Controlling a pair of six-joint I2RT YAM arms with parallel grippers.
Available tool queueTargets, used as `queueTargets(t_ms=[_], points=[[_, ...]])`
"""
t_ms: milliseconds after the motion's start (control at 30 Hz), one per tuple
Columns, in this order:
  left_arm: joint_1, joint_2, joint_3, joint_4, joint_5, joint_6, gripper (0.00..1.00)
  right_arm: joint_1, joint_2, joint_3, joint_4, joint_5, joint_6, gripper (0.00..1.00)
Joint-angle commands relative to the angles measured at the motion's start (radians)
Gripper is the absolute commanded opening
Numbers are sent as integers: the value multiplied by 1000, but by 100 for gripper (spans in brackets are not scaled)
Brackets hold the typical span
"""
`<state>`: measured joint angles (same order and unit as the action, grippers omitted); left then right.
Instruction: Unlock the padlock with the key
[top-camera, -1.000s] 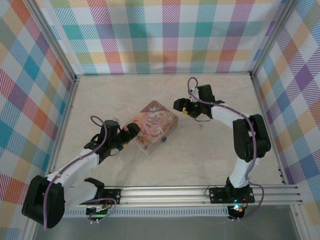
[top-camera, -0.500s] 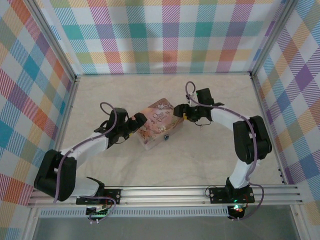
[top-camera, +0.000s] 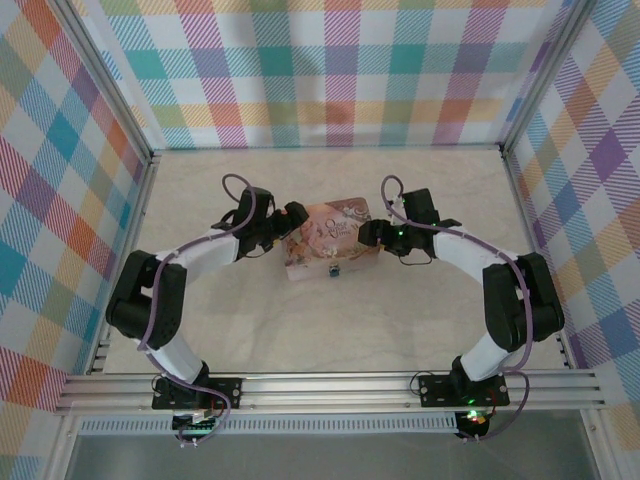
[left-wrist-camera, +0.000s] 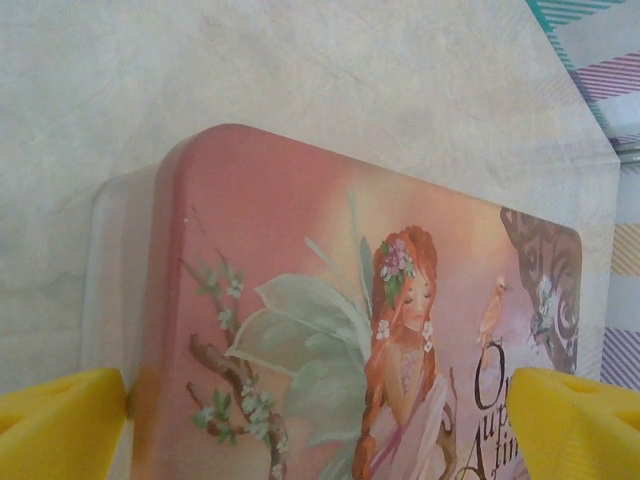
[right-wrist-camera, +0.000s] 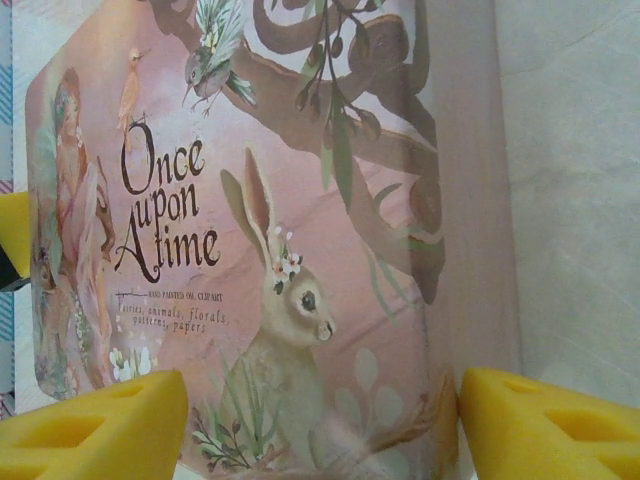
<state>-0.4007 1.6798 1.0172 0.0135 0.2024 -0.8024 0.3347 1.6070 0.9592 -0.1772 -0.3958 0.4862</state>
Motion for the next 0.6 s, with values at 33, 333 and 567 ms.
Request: queueTargets(t_ms=[33,333,567], points=[[-21,43,75,-9,119,41,96,17,-3,6,26,-43,24,72],[-18,62,104,-39,106,81,98,18,-31,-29,46,-54,40,72],[-18,95,147,-61,110,93,97,21,-63,-52,35,-44,31,72]])
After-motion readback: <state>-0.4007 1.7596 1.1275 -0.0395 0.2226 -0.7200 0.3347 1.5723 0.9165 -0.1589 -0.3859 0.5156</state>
